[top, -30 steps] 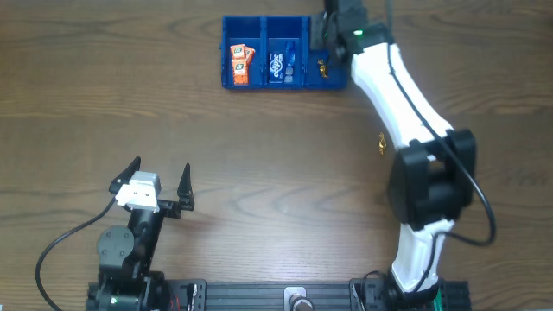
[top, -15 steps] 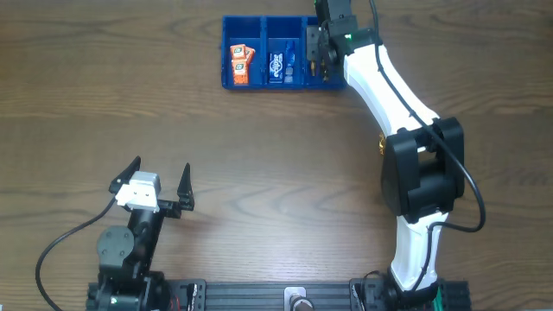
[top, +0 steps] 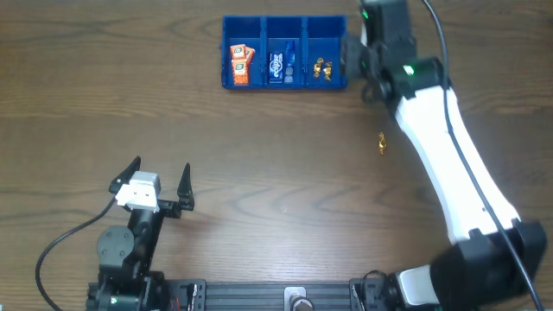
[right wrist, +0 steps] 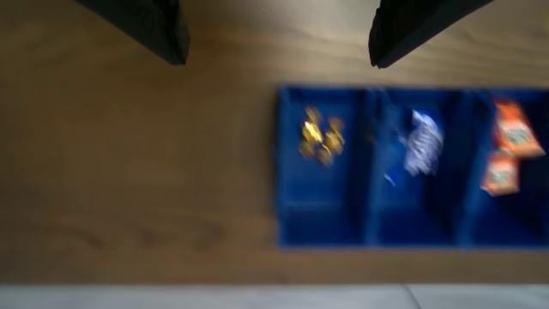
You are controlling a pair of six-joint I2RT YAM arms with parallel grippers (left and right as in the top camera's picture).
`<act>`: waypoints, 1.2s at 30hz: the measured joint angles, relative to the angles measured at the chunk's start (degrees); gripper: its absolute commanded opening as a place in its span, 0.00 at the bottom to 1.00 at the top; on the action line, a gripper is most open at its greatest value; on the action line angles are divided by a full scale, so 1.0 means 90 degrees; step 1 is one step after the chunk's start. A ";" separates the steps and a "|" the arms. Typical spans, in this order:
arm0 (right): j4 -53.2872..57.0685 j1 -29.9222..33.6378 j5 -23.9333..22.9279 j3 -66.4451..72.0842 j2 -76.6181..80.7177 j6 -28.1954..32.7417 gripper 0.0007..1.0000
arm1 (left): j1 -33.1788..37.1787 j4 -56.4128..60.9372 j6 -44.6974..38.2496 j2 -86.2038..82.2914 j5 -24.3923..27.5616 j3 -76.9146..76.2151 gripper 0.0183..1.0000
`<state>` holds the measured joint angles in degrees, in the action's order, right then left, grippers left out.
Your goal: Sort Candies Into Trays
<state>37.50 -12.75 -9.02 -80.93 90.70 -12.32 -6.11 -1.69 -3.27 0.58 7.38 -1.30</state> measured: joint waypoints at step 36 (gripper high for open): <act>-0.1326 0.1226 0.0656 0.3240 0.0823 -0.0245 0.59 | 0.0000 0.0000 0.0000 0.0000 0.0002 0.0000 1.00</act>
<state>25.56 -1.72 -3.11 -51.77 98.10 -14.52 -6.11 -1.69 -3.27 0.58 7.40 -1.30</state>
